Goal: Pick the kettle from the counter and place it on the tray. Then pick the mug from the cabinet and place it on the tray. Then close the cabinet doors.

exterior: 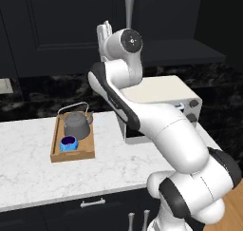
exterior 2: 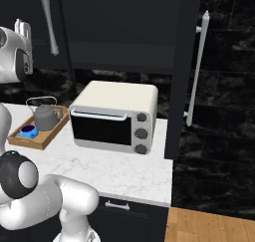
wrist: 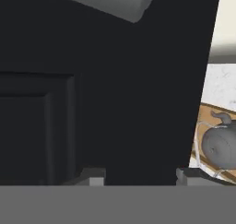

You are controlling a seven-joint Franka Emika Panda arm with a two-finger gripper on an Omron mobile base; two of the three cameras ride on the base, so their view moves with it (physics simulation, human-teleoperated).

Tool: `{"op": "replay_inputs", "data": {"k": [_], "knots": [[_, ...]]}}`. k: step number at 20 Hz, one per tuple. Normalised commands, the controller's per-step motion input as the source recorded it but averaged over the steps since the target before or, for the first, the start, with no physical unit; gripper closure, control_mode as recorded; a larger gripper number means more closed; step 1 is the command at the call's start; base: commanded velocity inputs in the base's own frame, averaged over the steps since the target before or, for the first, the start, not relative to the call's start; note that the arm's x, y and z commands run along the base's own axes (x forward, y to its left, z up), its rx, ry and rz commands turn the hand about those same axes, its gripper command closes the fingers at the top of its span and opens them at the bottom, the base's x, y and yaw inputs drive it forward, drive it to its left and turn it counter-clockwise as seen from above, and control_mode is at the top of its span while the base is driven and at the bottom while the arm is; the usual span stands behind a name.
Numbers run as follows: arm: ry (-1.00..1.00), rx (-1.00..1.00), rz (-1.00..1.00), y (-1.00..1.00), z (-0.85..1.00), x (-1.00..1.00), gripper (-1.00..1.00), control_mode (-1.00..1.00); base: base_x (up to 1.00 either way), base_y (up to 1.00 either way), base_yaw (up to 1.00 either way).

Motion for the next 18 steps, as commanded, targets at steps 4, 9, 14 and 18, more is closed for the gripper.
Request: {"op": "replay_inputs", "data": {"k": [4,9,14,18], "knots": [[0.0,-0.14,0.0,0.02,-0.86,0.0,-1.0,-1.0,0.0,0.0,0.0],[0.0,-0.09,-0.01,0.0,-0.56,-0.31,-1.0,-1.0,0.0,0.0,0.0],[0.0,-0.01,-0.05,0.0,-0.23,-0.6,-1.0,-1.0,0.0,0.0,0.0],[-0.03,0.0,-0.01,-0.02,0.07,-0.67,-1.0,-1.0,0.0,0.0,0.0]]}}
